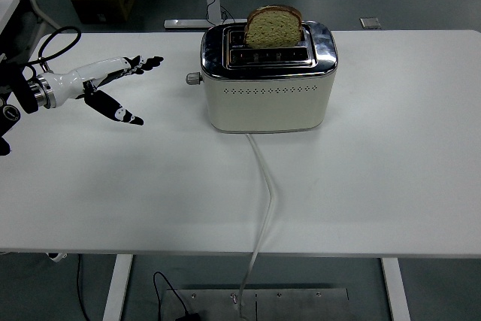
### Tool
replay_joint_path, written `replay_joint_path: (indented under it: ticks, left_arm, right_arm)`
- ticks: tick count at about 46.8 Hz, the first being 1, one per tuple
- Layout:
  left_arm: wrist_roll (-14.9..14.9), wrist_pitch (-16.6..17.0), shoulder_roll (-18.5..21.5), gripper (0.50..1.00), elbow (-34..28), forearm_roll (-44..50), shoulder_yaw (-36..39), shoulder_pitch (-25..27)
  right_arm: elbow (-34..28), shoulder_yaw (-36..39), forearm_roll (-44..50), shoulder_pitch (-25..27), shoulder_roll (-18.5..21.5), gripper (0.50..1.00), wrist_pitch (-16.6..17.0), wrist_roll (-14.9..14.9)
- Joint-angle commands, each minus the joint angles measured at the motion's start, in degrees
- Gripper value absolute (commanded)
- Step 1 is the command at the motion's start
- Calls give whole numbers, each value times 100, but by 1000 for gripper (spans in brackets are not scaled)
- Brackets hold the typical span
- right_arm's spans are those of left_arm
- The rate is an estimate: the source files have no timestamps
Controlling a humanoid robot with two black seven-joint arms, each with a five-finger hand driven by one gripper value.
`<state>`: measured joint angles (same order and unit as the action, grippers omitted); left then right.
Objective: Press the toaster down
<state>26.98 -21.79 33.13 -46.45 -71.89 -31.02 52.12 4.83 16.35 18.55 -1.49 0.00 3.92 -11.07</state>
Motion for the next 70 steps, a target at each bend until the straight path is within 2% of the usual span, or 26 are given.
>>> replay_joint_path:
  ticks: [1, 33, 70]
  left_arm:
    - [0, -1, -8, 1000, -5, -9, -1, 0]
    - [0, 17, -96, 1000, -5, -299, 70, -35]
    - [-35, 87, -456, 1000, 4, -246, 210, -27]
  right_arm:
    - [0, 0, 0, 0, 0, 998, 3, 0]
    - [0, 0, 0, 0, 0, 998, 3, 0]
    - [0, 0, 0, 0, 0, 998, 3, 0]
